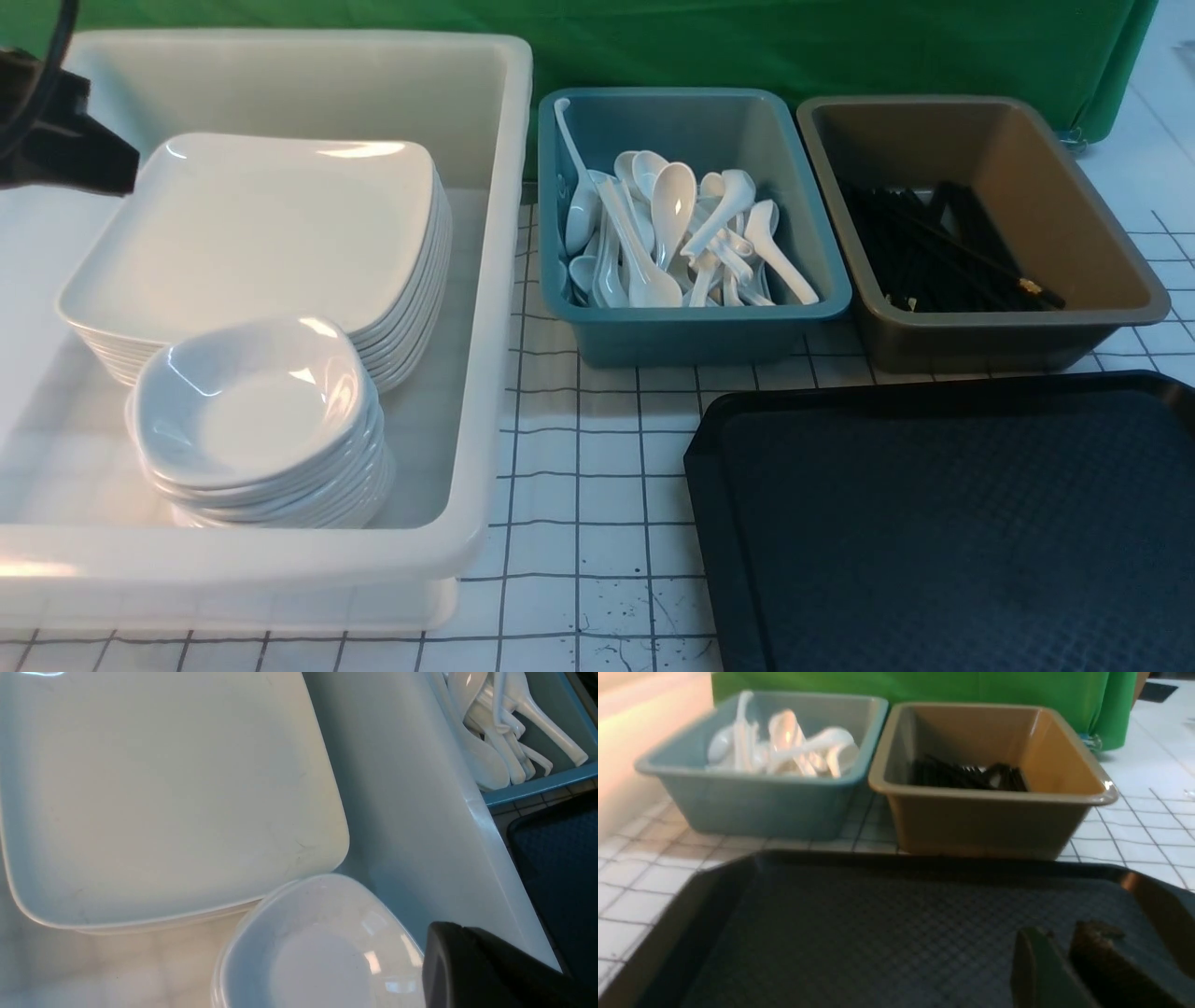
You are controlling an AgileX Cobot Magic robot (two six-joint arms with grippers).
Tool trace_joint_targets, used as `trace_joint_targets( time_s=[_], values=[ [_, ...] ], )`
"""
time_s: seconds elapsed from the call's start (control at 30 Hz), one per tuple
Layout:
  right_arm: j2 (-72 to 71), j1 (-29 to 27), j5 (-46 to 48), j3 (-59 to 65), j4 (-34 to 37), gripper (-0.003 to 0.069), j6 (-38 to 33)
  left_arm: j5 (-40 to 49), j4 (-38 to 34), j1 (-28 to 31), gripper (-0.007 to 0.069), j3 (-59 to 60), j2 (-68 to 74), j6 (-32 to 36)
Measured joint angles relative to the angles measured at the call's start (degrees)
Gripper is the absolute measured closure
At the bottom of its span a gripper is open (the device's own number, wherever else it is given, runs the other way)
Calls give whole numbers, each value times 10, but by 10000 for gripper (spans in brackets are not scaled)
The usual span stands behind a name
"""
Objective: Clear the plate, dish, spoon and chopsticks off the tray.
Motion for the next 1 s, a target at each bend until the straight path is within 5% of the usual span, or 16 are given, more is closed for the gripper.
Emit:
trace_joint_targets(
  time_s=[0.6, 1.0],
  values=[
    [-6, -79, 10, 40, -7, 453, 0, 22, -24, 0, 627, 0, 0, 0],
    [-6, -91, 18, 42, -7, 428, 0, 37, -143, -5, 627, 33, 0, 0]
  ],
)
